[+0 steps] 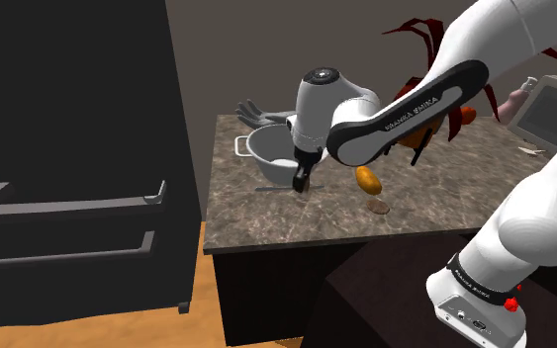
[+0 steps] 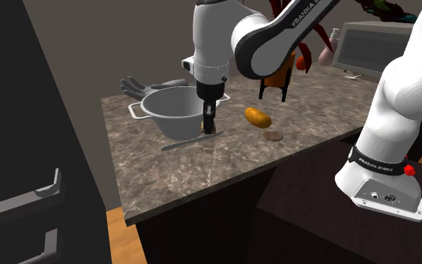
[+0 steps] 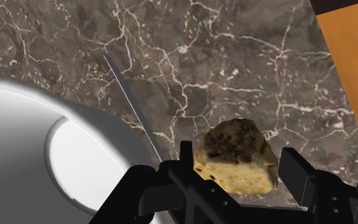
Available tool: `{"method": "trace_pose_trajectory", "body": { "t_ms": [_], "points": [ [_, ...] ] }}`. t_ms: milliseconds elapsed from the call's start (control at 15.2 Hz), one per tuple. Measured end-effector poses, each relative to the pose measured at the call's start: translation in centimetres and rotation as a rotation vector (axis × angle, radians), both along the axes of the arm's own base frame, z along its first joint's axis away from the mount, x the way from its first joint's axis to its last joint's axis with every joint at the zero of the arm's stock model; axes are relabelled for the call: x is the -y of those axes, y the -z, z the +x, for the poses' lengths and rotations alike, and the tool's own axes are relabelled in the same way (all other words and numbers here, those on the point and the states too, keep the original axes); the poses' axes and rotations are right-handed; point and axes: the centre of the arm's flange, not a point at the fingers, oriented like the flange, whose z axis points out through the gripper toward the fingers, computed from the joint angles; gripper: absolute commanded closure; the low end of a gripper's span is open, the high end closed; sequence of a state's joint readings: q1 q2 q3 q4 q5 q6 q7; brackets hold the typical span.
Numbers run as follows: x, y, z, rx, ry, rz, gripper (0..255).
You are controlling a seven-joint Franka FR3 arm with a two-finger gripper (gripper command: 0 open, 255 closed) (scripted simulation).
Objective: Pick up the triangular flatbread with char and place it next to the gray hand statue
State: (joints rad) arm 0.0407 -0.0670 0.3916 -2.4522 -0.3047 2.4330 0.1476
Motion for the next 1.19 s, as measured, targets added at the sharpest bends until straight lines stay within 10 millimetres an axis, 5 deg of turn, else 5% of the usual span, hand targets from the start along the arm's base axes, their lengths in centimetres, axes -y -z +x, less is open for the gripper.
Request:
{"method": "trace_pose_trajectory", "body": {
  "t_ms": [1056, 1188],
  "points": [
    [-0.1, -8.4, 0.0, 0.000, 0.000, 0.000, 255],
    [1.3, -8.9, 0.9, 0.000, 0.000, 0.000, 255]
  ]
}}
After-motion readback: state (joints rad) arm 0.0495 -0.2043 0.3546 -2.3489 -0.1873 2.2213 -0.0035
